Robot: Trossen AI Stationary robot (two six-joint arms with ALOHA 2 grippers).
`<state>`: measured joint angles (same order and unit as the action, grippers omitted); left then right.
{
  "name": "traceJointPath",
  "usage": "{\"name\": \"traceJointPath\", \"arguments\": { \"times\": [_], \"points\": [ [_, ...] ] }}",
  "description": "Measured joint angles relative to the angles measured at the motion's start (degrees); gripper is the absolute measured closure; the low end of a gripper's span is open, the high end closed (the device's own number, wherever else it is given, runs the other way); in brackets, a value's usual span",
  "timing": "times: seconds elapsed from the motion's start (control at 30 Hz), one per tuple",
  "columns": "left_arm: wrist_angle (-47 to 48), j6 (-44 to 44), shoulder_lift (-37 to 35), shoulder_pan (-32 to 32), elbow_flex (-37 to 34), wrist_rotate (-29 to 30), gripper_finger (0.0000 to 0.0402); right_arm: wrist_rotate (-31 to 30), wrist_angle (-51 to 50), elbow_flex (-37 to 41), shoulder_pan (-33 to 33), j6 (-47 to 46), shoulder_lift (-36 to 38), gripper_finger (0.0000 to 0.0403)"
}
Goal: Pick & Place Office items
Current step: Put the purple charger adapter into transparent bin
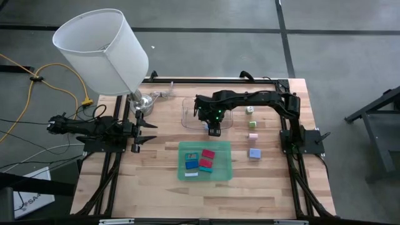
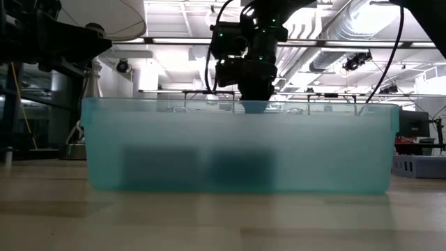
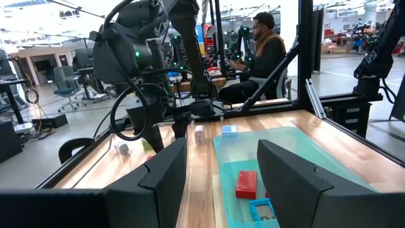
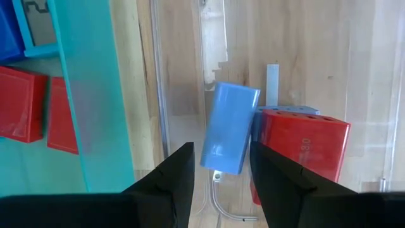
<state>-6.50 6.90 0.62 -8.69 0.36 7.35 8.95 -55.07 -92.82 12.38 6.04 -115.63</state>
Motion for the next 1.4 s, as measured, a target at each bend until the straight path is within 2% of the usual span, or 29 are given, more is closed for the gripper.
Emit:
{"name": "traceJointPath", "arguments": {
  "times": [0.23,0.53,0.8,1.07,1.2,1.4],
  "points": [
    [0.00,0.00,0.00,0.00,0.00,0.00,0.0215,-4.12,0.93,0.00,-0.25,0.04,1.08,0.0263],
    [0.00,0.00,0.00,-0.01,0.00,-0.02,0.0215,-8.36,1.92,-0.05,-0.42,0.20,9.17,0.0263],
    [0.00,0.00,0.00,0.00,0.02,0.00,0.0215,-9.40,-5.46,-0.07,-1.67,-1.00,16.08,0.0265],
    [0.00,0.00,0.02,0.00,0.00,-0.02,0.0215,-15.38,-13.73,0.11,-7.28,-8.51,18.50,0.0265],
    [-0.01,0.00,0.00,-0.01,0.02,-0.02,0.0215,-15.40,-13.44,4.32,-10.63,-12.37,23.12,0.0265],
    [0.00,0.00,0.02,0.00,0.00,0.00,0.0215,-14.96,-7.21,18.56,-15.78,-20.10,32.49,0.0266]
  ]
}}
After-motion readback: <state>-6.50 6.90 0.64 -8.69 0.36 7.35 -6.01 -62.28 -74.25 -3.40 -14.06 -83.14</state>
